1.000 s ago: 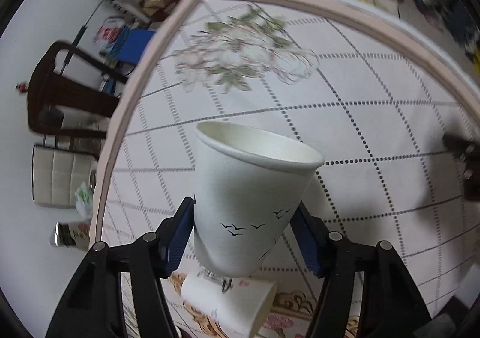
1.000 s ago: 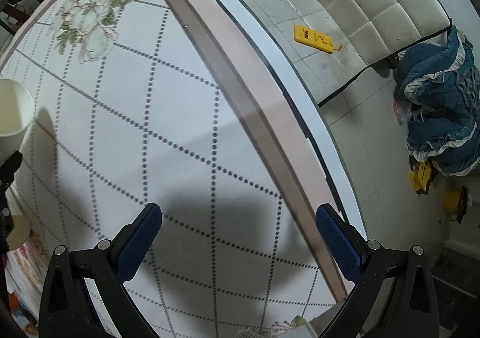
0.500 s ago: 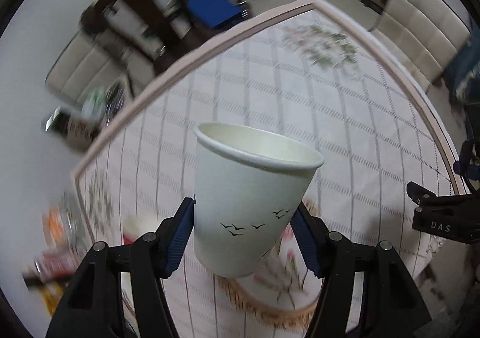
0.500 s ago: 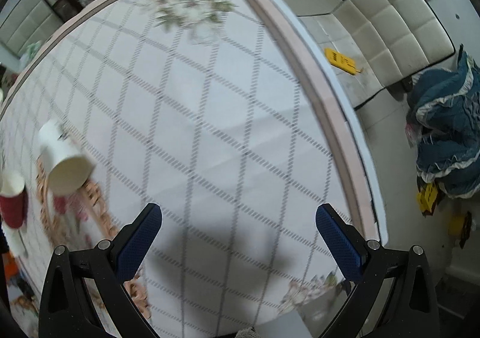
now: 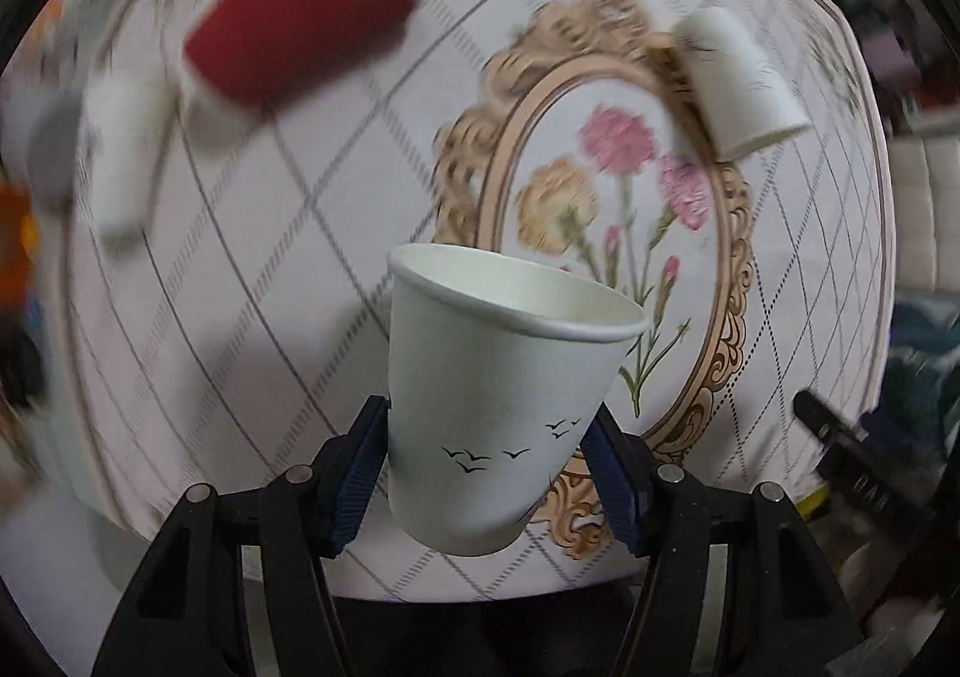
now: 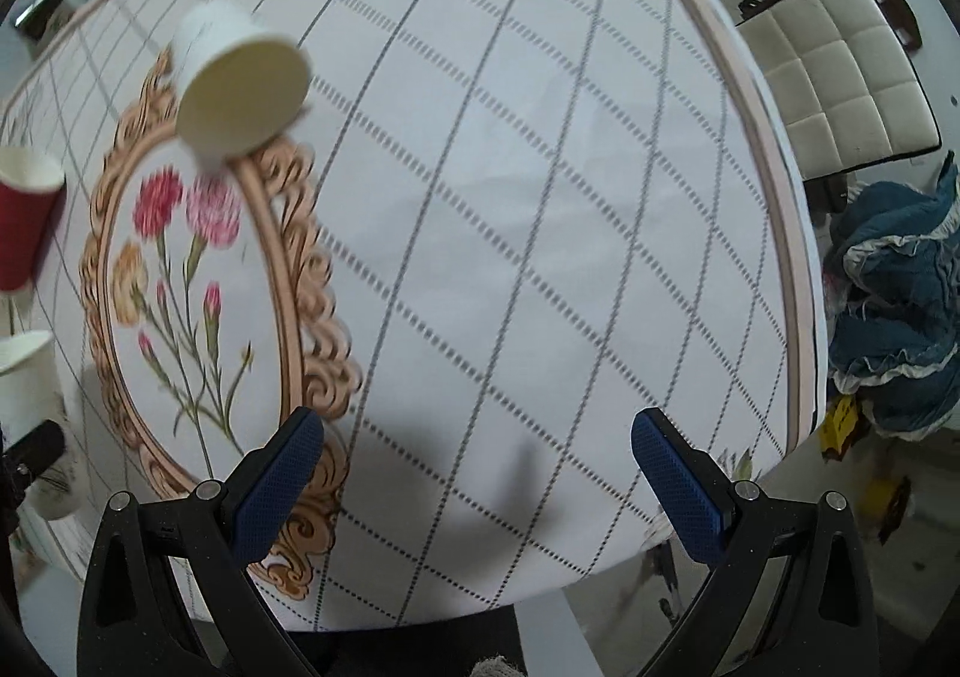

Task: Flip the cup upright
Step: 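Lift the cup with the left tool and rotate it opening-up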

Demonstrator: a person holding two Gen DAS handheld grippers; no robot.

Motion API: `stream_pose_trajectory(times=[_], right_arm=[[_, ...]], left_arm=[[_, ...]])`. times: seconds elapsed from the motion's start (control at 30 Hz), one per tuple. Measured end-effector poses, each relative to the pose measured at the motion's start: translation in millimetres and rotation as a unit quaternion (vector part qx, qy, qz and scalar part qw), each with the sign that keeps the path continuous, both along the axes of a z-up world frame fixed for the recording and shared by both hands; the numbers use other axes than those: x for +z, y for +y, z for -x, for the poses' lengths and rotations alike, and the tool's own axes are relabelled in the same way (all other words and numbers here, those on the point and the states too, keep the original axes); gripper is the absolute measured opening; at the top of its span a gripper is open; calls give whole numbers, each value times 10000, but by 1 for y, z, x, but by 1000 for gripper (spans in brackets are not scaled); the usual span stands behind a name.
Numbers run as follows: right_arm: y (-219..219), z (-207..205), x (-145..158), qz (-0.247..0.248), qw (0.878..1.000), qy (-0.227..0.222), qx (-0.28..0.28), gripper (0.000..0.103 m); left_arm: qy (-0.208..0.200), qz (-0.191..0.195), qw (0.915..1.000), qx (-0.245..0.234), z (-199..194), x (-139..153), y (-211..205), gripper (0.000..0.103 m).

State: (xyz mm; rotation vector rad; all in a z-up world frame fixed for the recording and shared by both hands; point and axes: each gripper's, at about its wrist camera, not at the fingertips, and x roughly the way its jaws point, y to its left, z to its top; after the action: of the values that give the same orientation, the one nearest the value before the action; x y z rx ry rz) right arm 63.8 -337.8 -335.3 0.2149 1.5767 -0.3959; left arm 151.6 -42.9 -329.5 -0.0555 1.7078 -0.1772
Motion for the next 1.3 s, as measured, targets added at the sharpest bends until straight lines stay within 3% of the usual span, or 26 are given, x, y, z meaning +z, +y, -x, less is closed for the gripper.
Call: stream_pose_trajectory(times=[0.27, 0.6, 0.77, 0.93, 1.03, 1.13, 1.3], right_arm=[[22, 7, -20, 166, 9995, 220, 164, 103], [11, 3, -33, 239, 9990, 312, 191, 103], [0, 4, -35, 185, 9994, 263, 154, 103], [2, 0, -31, 165, 9995, 231, 166, 103], [7, -2, -26, 159, 9995, 195, 170, 103], [10, 0, -20, 142, 9997, 133, 169, 103], [20, -1, -3, 78, 9998, -14, 191, 103]], left_arm=[[401, 613, 9934, 887, -2, -33, 2, 61], [443, 486, 9951, 742, -2, -61, -17, 63], [285, 405, 9972, 568, 0, -58, -26, 96], [96, 300, 9984, 464, -3, -42, -31, 97], [-240, 196, 9989, 365, -2, -20, -35, 97], [-837, -38, 9962, 246, 2, 14, -25, 97], [-2201, -809, 9720, 147, 12, 68, 19, 99]])
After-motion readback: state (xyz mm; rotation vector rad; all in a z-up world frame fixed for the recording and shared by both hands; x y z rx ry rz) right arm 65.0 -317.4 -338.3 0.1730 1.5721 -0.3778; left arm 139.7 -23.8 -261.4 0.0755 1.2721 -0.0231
